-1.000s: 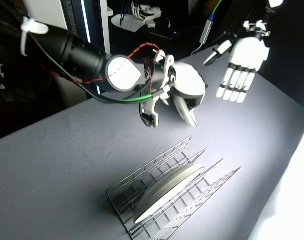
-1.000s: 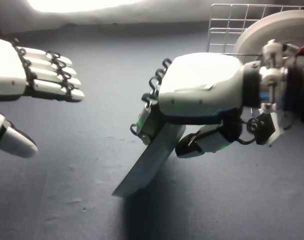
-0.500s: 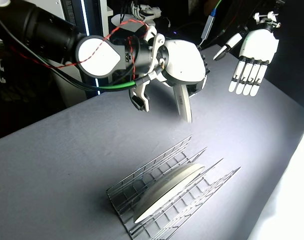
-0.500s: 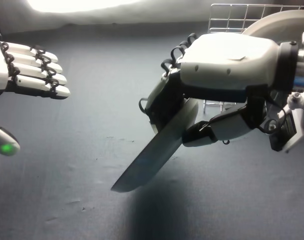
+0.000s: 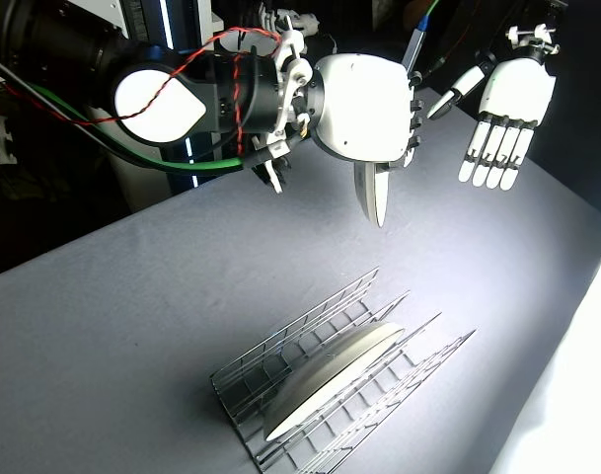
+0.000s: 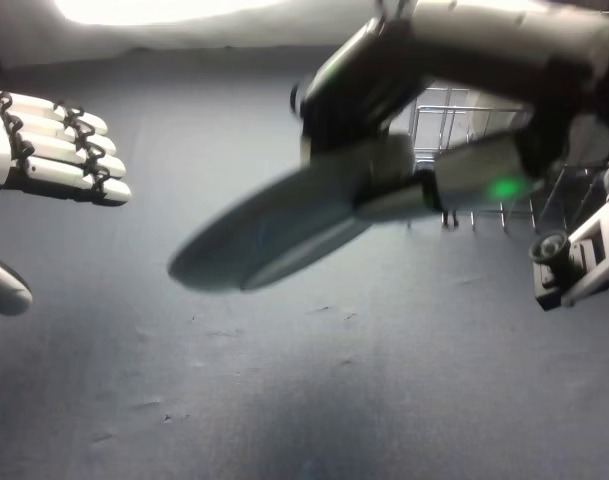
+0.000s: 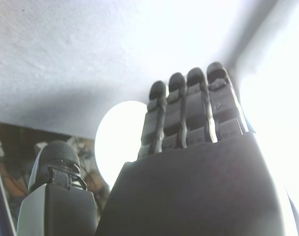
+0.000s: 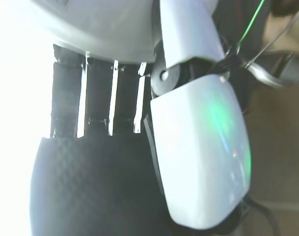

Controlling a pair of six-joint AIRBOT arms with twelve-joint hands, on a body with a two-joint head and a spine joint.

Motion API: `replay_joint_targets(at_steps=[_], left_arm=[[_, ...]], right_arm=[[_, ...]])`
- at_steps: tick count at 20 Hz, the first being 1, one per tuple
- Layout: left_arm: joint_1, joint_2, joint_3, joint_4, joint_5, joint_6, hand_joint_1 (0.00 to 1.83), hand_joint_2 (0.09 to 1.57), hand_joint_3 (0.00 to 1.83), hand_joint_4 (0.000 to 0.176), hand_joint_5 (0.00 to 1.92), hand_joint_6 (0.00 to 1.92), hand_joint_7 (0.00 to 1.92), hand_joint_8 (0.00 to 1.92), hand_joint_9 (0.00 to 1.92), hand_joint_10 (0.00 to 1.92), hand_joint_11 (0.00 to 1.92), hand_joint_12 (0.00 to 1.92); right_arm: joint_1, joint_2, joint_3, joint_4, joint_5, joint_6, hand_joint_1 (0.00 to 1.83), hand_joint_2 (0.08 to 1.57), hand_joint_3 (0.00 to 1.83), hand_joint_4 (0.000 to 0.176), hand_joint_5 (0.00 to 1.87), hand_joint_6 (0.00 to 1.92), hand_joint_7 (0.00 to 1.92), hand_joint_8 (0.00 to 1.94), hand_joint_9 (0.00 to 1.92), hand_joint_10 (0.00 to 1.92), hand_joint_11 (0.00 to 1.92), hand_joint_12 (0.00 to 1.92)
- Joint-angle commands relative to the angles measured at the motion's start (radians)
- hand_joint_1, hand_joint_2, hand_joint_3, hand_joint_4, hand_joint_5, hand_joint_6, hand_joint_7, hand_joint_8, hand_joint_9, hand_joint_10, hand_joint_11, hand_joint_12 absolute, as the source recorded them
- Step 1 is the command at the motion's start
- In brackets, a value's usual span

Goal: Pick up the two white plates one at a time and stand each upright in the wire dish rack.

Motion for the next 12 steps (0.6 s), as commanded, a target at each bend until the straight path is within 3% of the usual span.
replay_joint_targets(at_steps=[1,6,12], left_arm=[[-0.005,0.006,0.008,-0.058,-0.005,0.000,0.00,1.08,0.00,0.000,0.12,0.00,0.08,0.00,0.04,0.00,0.00,0.00],[-0.002,0.005,0.007,-0.043,-0.005,-0.011,0.00,1.06,0.00,0.000,0.13,0.01,0.10,0.01,0.06,0.01,0.02,0.01],[-0.007,0.003,0.002,-0.037,-0.005,-0.014,0.00,1.08,0.01,0.000,0.13,0.01,0.09,0.00,0.05,0.00,0.01,0.00]], right_arm=[[0.021,0.012,-0.006,0.072,0.156,0.020,1.39,1.07,0.00,0.000,0.96,0.94,1.04,0.83,1.10,0.92,0.95,0.87],[0.037,0.042,-0.006,0.273,0.156,0.027,1.39,1.08,0.00,0.000,0.93,0.98,1.04,0.84,1.09,0.94,0.95,0.87],[0.038,0.079,-0.006,0.374,0.157,0.027,1.39,1.07,0.00,0.000,0.94,0.97,1.03,0.85,1.10,0.93,0.95,0.86]])
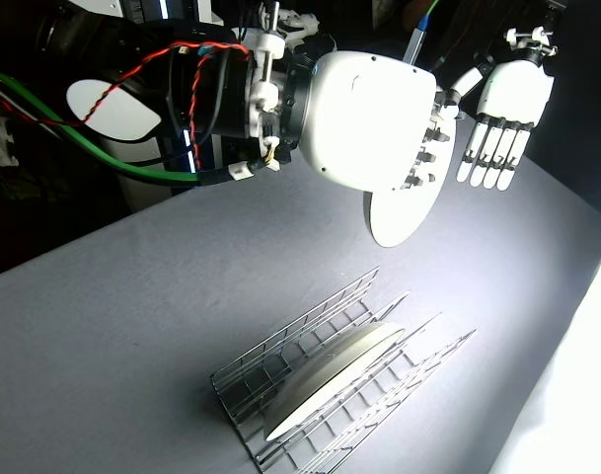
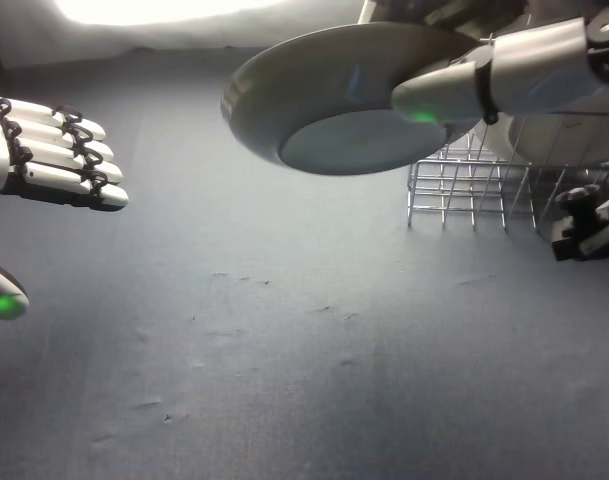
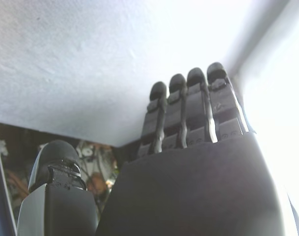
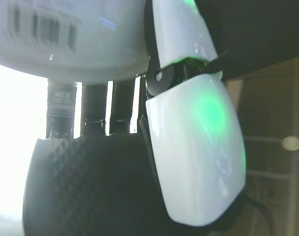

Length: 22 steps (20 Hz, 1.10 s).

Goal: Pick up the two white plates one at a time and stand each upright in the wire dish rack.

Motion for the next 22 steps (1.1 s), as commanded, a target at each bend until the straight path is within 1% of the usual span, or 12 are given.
replay_joint_targets(at_steps=[1,4,5,7,9,10,11,15,19,21,22], left_arm=[[-0.009,0.004,0.002,-0.059,-0.005,-0.003,0.00,1.09,0.01,0.000,0.14,0.01,0.10,0.01,0.05,0.00,0.01,0.01],[-0.009,0.004,0.003,-0.055,-0.005,-0.003,0.00,1.07,0.00,0.000,0.13,0.01,0.09,0.00,0.04,0.00,0.01,0.00],[-0.009,0.004,0.003,-0.053,-0.005,-0.003,0.00,1.07,0.00,0.000,0.13,0.00,0.09,0.00,0.04,0.00,0.00,0.00],[-0.009,0.003,0.003,-0.052,-0.005,-0.003,0.00,1.08,0.00,0.000,0.13,0.00,0.08,0.00,0.03,0.00,0.00,0.00],[-0.009,0.001,0.006,-0.051,-0.005,-0.003,0.00,1.08,0.00,0.000,0.14,0.01,0.09,0.01,0.05,0.01,0.02,0.01],[-0.009,-0.002,0.011,-0.051,-0.005,-0.002,0.00,1.08,0.00,0.000,0.15,0.01,0.10,0.01,0.06,0.01,0.02,0.01],[-0.009,-0.004,0.014,-0.051,-0.005,-0.002,0.00,1.08,0.00,0.000,0.14,0.00,0.10,0.00,0.05,0.00,0.01,0.01],[-0.008,-0.009,0.014,-0.052,-0.003,-0.003,0.00,1.08,0.00,0.000,0.15,0.01,0.10,0.01,0.06,0.01,0.03,0.01],[-0.008,-0.010,0.012,-0.052,-0.003,-0.002,0.00,1.06,0.00,0.000,0.13,0.00,0.09,0.00,0.04,0.00,0.00,0.00],[-0.007,-0.011,0.012,-0.051,-0.005,0.000,0.00,1.06,0.00,0.000,0.13,0.00,0.09,0.00,0.04,0.00,0.00,0.00],[-0.006,-0.011,0.012,-0.051,-0.006,0.000,0.00,1.07,0.00,0.000,0.14,0.00,0.09,0.00,0.05,0.00,0.01,0.01]], right_arm=[[0.020,0.012,-0.004,0.026,0.149,0.024,1.39,1.07,0.00,0.000,0.93,0.96,1.04,0.84,1.10,0.93,0.95,0.86],[0.016,0.031,-0.002,0.041,0.149,0.022,1.39,1.07,0.00,0.000,0.97,0.92,1.05,0.80,1.09,0.95,0.94,0.87],[0.012,0.037,-0.002,0.044,0.150,0.022,1.39,1.07,0.00,0.000,0.94,0.95,1.05,0.83,1.09,0.95,0.94,0.87],[-0.005,0.050,0.001,0.050,0.157,0.021,1.39,1.08,0.00,0.000,0.95,0.96,1.02,0.85,1.08,0.97,0.93,0.87],[-0.021,0.061,0.003,0.068,0.163,0.021,1.38,1.09,0.00,0.000,0.91,1.01,1.01,0.88,1.07,0.99,0.92,0.88],[-0.039,0.069,0.009,0.071,0.173,0.020,1.39,1.07,0.00,0.000,0.98,0.92,1.03,0.83,1.08,0.98,0.92,0.89],[-0.048,0.071,0.014,0.073,0.179,0.020,1.39,1.08,0.00,0.000,0.95,0.95,1.03,0.83,1.08,0.98,0.92,0.91],[-0.066,0.076,0.048,0.092,0.184,0.020,1.39,1.08,0.00,0.000,0.95,0.95,1.02,0.86,1.07,0.99,0.91,0.92],[-0.088,0.076,0.088,0.099,0.186,0.016,1.39,1.07,0.00,0.000,0.99,0.89,1.06,0.79,1.07,0.98,0.90,0.92],[-0.110,0.076,0.106,0.099,0.193,0.013,1.39,1.06,0.00,0.000,0.97,0.91,1.07,0.78,1.11,0.93,0.93,0.90],[-0.117,0.076,0.113,0.099,0.193,0.012,1.39,1.07,0.00,0.000,0.96,0.92,1.07,0.78,1.10,0.94,0.92,0.90]])
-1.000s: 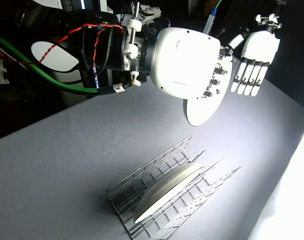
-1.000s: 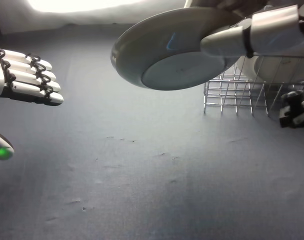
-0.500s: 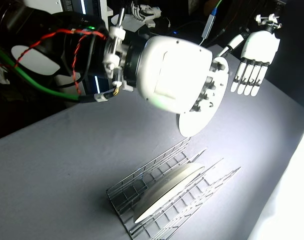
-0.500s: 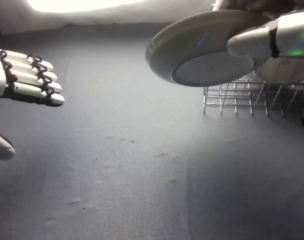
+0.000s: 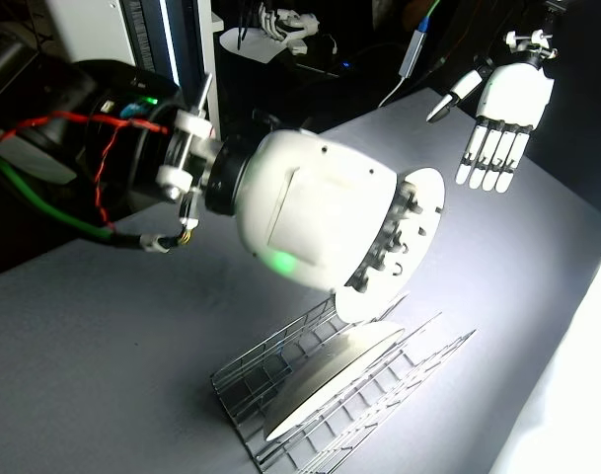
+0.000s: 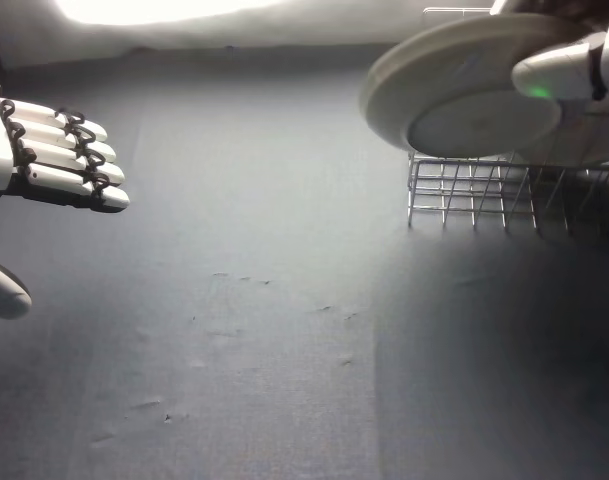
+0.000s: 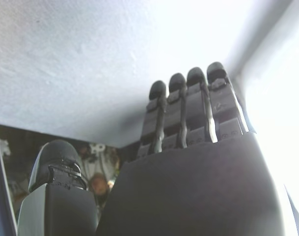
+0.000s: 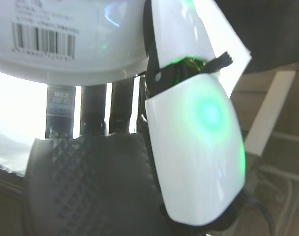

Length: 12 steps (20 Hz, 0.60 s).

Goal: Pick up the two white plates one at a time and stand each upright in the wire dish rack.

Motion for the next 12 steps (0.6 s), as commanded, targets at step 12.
replay_joint_targets(at_steps=[12], left_arm=[[0.005,-0.004,0.000,-0.059,-0.015,0.000,0.00,1.07,0.00,0.000,0.14,0.01,0.11,0.01,0.07,0.01,0.02,0.01]], right_arm=[[-0.115,-0.001,0.076,-0.046,0.191,-0.032,1.39,1.08,0.00,0.000,0.94,0.95,1.02,0.87,1.08,0.99,0.89,0.96]])
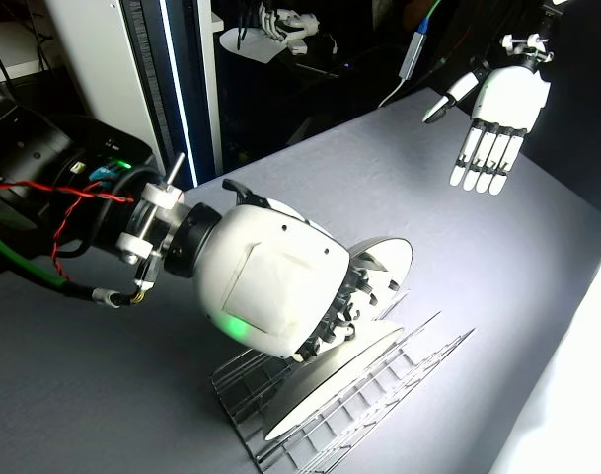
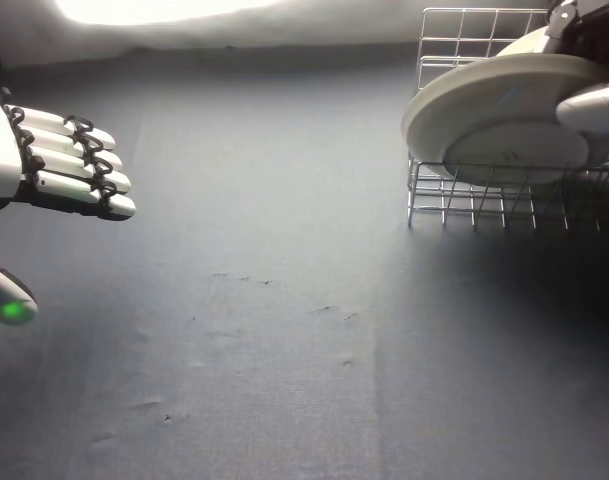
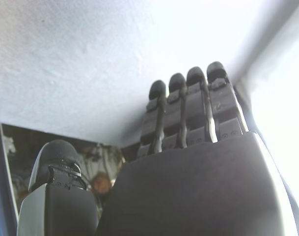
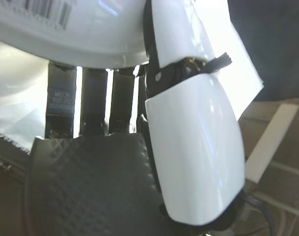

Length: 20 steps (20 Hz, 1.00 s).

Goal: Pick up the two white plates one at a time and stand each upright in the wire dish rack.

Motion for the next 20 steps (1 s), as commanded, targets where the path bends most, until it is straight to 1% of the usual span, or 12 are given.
replay_joint_targets(at_steps=[1,4,5,7,8,9,10,11,12,14,18,20], left_arm=[[-0.006,0.006,0.000,-0.059,-0.009,0.000,0.00,1.07,0.00,0.000,0.14,0.00,0.11,0.00,0.06,0.00,0.01,0.01],[-0.004,0.004,-0.001,-0.059,-0.009,0.000,0.00,1.08,0.00,0.000,0.14,0.00,0.11,0.00,0.06,0.00,0.01,0.01],[-0.003,0.004,-0.001,-0.059,-0.009,0.000,0.00,1.08,0.00,0.000,0.14,0.00,0.11,0.00,0.06,0.00,0.01,0.01],[-0.002,0.004,-0.001,-0.059,-0.009,0.000,0.00,1.08,0.00,0.000,0.14,0.00,0.10,0.00,0.05,0.00,0.01,0.01],[0.000,0.003,-0.001,-0.059,-0.009,0.000,0.00,1.07,0.00,0.000,0.14,0.00,0.10,0.00,0.06,0.00,0.01,0.01],[0.000,0.003,-0.001,-0.059,-0.009,0.000,0.00,1.07,0.00,0.000,0.15,0.00,0.11,0.00,0.06,0.00,0.02,0.02],[0.002,0.002,-0.001,-0.059,-0.009,0.000,0.00,1.07,0.00,0.000,0.15,0.00,0.11,0.00,0.06,0.00,0.02,0.02],[0.003,0.002,-0.001,-0.059,-0.009,0.000,0.00,1.08,0.00,0.000,0.14,0.00,0.11,0.00,0.06,0.00,0.02,0.02],[0.004,0.002,-0.001,-0.059,-0.009,0.000,0.00,1.08,0.00,0.000,0.15,0.00,0.11,0.00,0.07,0.00,0.02,0.02],[0.007,0.002,-0.004,-0.059,-0.009,0.000,0.00,1.07,0.00,0.000,0.15,0.00,0.11,0.00,0.06,0.00,0.02,0.02],[0.010,0.001,-0.007,-0.059,-0.009,0.000,0.00,1.07,0.00,0.000,0.14,0.00,0.09,0.00,0.06,0.00,0.02,0.02],[0.012,0.001,-0.008,-0.059,-0.009,0.000,0.00,1.07,0.00,0.000,0.15,0.00,0.11,0.01,0.07,0.01,0.03,0.03]], right_arm=[[0.004,0.006,0.007,-0.005,0.139,0.001,1.39,1.08,0.00,0.000,0.92,0.97,1.02,0.86,1.08,0.98,0.89,0.96],[-0.010,0.004,0.012,-0.027,0.140,-0.016,1.39,1.08,0.00,0.000,0.88,1.01,1.04,0.84,1.09,0.97,0.91,0.92],[-0.011,0.004,0.013,-0.029,0.141,-0.017,1.38,1.09,0.00,0.000,0.89,1.00,1.04,0.85,1.06,1.01,0.89,0.93],[-0.012,0.003,0.012,-0.058,0.149,-0.019,1.37,1.14,0.00,0.000,0.82,1.18,0.90,1.02,0.92,1.22,0.75,0.99],[-0.012,0.003,0.012,-0.088,0.161,-0.019,1.21,1.19,0.00,0.000,0.79,1.29,0.85,1.15,0.80,0.69,0.61,1.03],[-0.012,0.003,0.012,-0.095,0.163,-0.020,1.14,1.21,0.00,0.000,0.78,1.27,0.78,0.52,0.78,0.42,0.51,1.06],[-0.012,0.003,0.012,-0.103,0.166,-0.023,1.24,1.14,0.00,0.000,0.71,0.57,0.82,0.20,0.80,0.22,0.47,0.99],[-0.011,0.003,0.012,-0.108,0.169,-0.023,1.24,1.13,0.00,0.000,0.76,0.23,0.82,0.07,0.81,0.10,0.45,0.95],[-0.011,0.003,0.012,-0.119,0.175,-0.023,1.23,1.12,0.00,0.000,0.79,0.09,0.83,0.02,0.81,0.05,0.43,0.92],[-0.011,0.003,0.012,-0.131,0.178,-0.023,1.22,1.12,0.00,0.000,0.77,0.02,0.79,0.00,0.77,0.01,0.36,0.92],[0.004,0.003,0.006,-0.177,0.188,-0.022,1.13,1.11,0.00,0.000,0.71,0.00,0.72,0.00,0.68,0.00,0.22,0.98],[0.025,0.003,-0.004,-0.209,0.192,-0.020,1.02,1.08,0.00,0.000,0.55,0.00,0.56,0.00,0.53,0.00,0.10,0.95]])
